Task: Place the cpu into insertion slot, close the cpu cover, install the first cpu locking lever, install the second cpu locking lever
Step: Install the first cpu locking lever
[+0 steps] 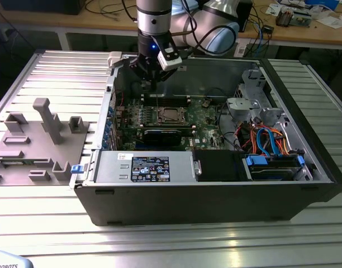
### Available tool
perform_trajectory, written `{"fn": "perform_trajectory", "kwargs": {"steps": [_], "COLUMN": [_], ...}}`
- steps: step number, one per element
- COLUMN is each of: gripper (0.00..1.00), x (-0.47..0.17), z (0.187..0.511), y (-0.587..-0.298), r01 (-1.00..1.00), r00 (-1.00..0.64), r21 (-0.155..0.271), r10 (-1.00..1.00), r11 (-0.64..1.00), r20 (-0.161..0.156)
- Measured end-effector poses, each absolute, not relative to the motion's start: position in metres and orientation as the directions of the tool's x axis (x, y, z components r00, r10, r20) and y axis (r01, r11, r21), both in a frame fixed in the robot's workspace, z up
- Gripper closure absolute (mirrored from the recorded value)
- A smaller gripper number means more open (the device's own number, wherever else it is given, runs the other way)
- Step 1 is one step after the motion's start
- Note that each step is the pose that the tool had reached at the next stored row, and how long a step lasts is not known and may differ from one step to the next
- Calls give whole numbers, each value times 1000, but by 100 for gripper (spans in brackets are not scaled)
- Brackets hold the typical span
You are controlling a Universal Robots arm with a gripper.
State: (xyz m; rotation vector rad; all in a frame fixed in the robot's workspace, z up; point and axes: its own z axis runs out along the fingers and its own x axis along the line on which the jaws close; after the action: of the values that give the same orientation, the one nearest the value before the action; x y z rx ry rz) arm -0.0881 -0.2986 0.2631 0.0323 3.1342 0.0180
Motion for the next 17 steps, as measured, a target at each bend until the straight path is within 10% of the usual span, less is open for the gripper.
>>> {"fn": "perform_trajectory", "kwargs": {"steps": [17], "gripper": [89], "x": [-63], "z": [263], "y": [-299], "r01": [21], "r00": [-1000], "r21": [9], "r10": [21], "r11": [1000], "r20": [-7]}}
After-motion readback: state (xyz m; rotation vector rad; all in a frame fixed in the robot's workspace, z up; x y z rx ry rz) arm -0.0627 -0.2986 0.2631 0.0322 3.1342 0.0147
